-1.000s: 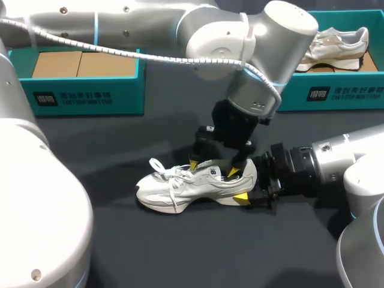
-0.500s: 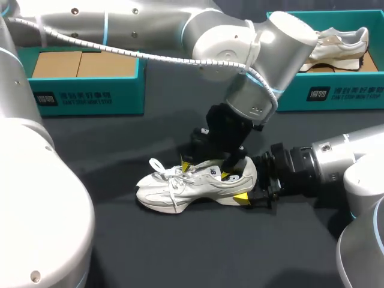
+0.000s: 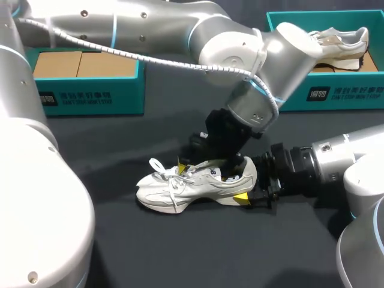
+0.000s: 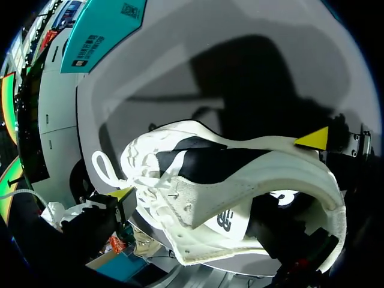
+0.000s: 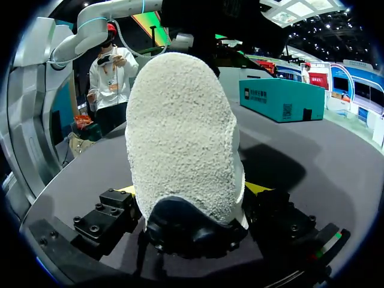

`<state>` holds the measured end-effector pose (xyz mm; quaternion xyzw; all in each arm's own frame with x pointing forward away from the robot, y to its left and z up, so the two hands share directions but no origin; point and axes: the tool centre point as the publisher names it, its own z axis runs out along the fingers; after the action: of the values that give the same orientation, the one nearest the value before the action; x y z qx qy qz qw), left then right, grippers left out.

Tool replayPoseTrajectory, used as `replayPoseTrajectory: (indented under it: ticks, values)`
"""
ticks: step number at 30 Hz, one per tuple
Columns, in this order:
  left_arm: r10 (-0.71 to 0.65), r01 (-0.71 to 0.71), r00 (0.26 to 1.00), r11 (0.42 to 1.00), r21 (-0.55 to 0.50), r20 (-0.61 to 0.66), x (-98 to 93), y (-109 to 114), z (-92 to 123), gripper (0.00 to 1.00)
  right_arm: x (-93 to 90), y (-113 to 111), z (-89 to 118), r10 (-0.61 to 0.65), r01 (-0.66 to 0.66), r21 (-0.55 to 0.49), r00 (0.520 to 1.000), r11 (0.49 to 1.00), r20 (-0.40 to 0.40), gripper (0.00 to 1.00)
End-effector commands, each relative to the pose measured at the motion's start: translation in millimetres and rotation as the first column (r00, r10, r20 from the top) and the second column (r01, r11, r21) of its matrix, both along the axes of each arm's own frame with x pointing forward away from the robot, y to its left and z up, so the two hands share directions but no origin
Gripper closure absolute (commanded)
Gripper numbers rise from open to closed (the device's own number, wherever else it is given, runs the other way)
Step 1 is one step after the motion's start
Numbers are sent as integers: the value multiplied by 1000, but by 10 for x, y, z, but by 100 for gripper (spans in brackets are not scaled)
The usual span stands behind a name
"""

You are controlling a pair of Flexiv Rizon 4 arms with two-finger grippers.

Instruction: Take the shoe out of the shoebox, open the shoe tongue, remove and reinsert the insole, then place the shoe into the shoebox

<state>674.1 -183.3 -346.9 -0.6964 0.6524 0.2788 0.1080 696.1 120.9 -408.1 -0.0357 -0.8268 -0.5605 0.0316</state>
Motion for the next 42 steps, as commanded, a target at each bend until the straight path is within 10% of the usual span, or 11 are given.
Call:
replayPoseTrajectory:
  ticks: [1, 16, 42]
  values:
    - [3, -3, 1000, 1000, 9, 10, -36, 19, 15, 7, -11, 18, 4, -2, 2, -3, 1000, 1000, 0, 100]
    - [-5, 5, 1000, 1000, 2, 16, -39, 54, 155, 44, -11, 18, 4, -2, 2, -3, 1000, 1000, 0, 100]
    - [-8, 10, 999, 999, -41, 52, -8, 133, 349, 69, -11, 18, 4, -2, 2, -3, 1000, 1000, 0, 100]
